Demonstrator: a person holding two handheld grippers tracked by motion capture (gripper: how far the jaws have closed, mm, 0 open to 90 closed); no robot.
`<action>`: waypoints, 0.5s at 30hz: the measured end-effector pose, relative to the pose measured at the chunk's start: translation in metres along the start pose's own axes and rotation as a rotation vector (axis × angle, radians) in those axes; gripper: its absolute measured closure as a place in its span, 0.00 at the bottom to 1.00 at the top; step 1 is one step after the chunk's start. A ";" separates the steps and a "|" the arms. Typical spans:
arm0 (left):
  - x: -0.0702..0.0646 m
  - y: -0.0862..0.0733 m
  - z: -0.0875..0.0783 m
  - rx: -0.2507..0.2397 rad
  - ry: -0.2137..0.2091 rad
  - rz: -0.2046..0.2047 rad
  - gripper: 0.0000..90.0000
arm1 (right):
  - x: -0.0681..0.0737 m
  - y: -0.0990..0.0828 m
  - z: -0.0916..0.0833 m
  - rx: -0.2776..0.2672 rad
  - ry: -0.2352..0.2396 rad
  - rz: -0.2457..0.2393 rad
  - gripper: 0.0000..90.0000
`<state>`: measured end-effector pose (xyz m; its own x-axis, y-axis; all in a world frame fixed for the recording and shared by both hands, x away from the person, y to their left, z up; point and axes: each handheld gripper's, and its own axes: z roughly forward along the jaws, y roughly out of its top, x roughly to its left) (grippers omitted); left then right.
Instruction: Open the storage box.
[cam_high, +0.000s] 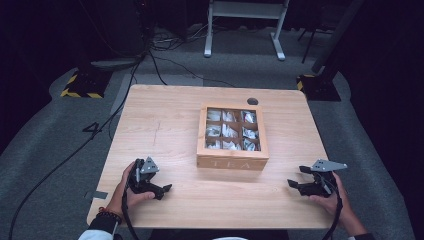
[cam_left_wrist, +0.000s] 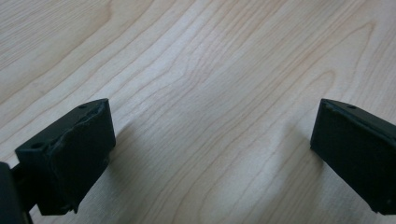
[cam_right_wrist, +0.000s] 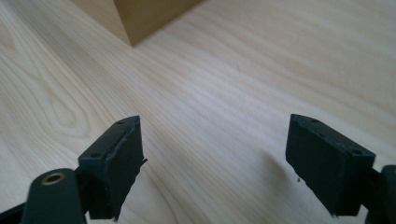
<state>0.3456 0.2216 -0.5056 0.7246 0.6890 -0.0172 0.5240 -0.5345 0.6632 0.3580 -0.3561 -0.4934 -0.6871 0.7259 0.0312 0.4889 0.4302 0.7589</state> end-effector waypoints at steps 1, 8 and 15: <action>0.000 0.000 0.000 -0.001 0.000 0.000 0.00 | 0.002 0.008 -0.004 -0.036 -0.006 -0.014 0.23; 0.000 0.001 0.001 0.001 -0.005 -0.001 0.00 | 0.008 0.034 -0.003 -0.055 0.040 -0.062 0.28; 0.000 0.001 0.001 0.001 -0.005 -0.001 0.00 | 0.010 0.053 -0.001 -0.076 0.054 -0.090 0.29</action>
<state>0.3468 0.2210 -0.5056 0.7263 0.6870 -0.0214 0.5249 -0.5343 0.6625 0.3763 -0.3266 -0.4526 -0.7552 0.6554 -0.0058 0.3831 0.4486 0.8074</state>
